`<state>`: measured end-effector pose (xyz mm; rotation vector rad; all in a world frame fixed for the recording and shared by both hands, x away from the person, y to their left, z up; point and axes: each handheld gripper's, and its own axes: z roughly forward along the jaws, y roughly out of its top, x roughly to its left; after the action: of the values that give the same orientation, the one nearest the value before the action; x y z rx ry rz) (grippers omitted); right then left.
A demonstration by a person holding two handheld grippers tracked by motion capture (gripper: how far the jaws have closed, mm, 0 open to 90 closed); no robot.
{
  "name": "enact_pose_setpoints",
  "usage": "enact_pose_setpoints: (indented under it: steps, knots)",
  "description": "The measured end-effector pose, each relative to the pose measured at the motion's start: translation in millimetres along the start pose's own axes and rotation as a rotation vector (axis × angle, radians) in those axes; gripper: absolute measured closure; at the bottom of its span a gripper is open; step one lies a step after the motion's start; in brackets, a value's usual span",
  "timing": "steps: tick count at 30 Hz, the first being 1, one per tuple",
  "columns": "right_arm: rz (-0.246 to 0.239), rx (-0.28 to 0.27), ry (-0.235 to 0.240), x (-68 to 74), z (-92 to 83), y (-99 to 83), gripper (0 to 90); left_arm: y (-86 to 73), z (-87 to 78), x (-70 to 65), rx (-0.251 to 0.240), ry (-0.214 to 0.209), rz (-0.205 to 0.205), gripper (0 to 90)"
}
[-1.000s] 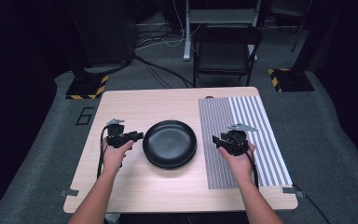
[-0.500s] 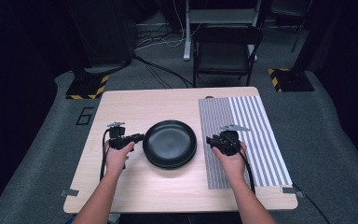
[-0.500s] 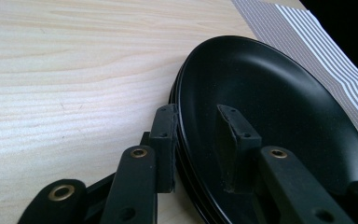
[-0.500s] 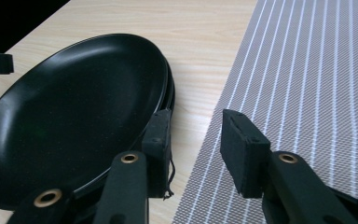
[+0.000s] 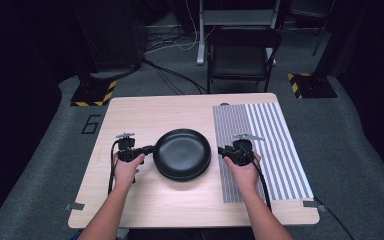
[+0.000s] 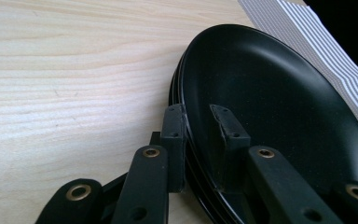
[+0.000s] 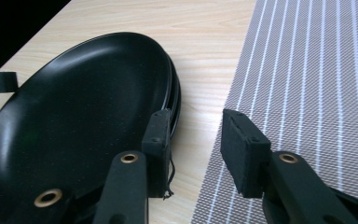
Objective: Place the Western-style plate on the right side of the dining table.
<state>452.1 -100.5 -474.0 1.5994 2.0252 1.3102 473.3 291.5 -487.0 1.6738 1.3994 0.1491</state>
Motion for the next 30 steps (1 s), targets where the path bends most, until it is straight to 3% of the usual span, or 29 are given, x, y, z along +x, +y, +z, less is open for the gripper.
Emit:
enact_pose_setpoints:
  steps: [4, 15, 25, 30]
  knots:
    - [0.017, 0.005, 0.018, 0.3, 3.1, -1.1, 66.4, -1.3, 1.9, -0.6, 0.014, -0.001, 0.003, 77.5]
    - [0.088, 0.055, 0.067, 4.0, 16.3, -5.2, 65.8, -4.5, 2.0, 2.2, 0.018, -0.017, -0.04, 80.6]
    - [0.162, 0.068, 0.132, 8.7, 28.7, -10.4, 66.5, -5.0, 3.0, -0.3, 0.024, -0.023, -0.029, 81.3]
    - [0.164, 0.08, 0.13, 11.7, 31.6, -11.8, 68.4, -6.1, 2.8, -1.2, 0.019, -0.022, -0.043, 81.2]
